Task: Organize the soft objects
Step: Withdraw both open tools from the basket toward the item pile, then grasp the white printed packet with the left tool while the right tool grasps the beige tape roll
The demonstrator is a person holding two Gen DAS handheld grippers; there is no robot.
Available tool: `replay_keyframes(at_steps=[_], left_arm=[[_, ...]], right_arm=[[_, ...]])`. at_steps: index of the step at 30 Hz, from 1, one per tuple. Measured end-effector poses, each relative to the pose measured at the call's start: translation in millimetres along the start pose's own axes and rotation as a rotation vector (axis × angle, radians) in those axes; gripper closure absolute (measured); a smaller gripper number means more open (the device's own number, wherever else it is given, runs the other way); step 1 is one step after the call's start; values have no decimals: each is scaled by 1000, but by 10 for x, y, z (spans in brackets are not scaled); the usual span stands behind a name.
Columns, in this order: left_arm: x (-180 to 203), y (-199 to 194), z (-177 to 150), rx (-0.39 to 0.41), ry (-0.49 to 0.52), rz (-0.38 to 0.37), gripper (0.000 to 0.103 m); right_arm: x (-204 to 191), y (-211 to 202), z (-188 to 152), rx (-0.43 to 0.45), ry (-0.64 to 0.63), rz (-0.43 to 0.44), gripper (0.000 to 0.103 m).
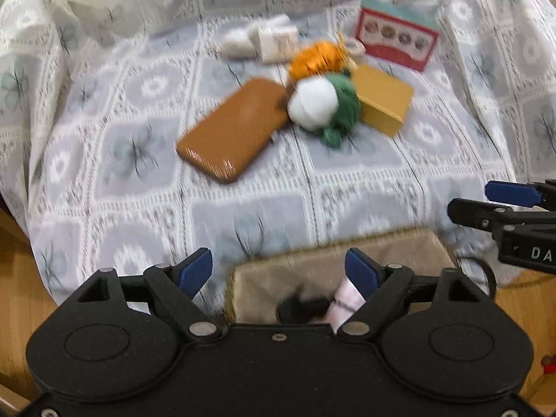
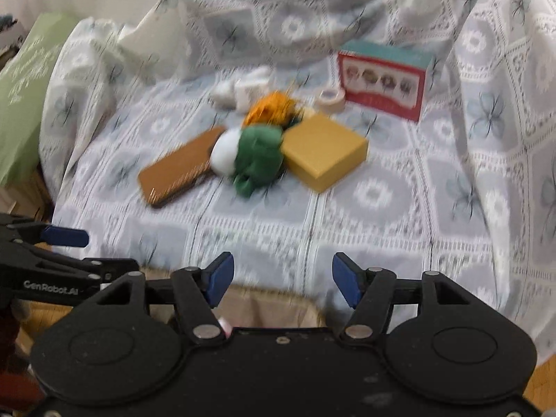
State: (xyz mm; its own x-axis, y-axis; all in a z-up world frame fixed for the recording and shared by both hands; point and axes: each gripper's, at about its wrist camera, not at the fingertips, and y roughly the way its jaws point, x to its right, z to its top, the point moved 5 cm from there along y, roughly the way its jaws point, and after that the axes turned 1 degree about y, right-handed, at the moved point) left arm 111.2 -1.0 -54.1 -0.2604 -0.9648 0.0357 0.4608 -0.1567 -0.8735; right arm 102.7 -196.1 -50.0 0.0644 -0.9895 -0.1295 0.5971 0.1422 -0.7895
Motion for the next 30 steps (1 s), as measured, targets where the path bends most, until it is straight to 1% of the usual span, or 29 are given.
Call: replay_keyframes(at_steps=[7,10,13,19,22,24,25,26,30], left_arm=[[-106,101,423,68,-17,42,23],[-146,170,600,89,-35,45,23],[-189,264,784,112,-55,60,23],[-248,495,1151,164,-83,94,23],[-293,591,1316,192,-111,96,23],[-334,653,1428,208,-128,99,20],[-349,677,1476,218,-137,101,14],[-365,702,1527,227,-147,104,12],[-397,809,1750,265,-166,113,12]], right_arm=[[137,259,405,66,30,-16,38],[171,383,592,104,37,-24,37],[212,532,788,147,46,-34,36],[328,870,1138,199,86,-65,35],[394,1039,1303,229,109,-86,31],[426,1157,1389,234,113,-105,31],[440,1221,1429,233,116,-111,31],[452,1297,1475,228,116,-120,31],[480,1507,1563,212,119,-142,31]])
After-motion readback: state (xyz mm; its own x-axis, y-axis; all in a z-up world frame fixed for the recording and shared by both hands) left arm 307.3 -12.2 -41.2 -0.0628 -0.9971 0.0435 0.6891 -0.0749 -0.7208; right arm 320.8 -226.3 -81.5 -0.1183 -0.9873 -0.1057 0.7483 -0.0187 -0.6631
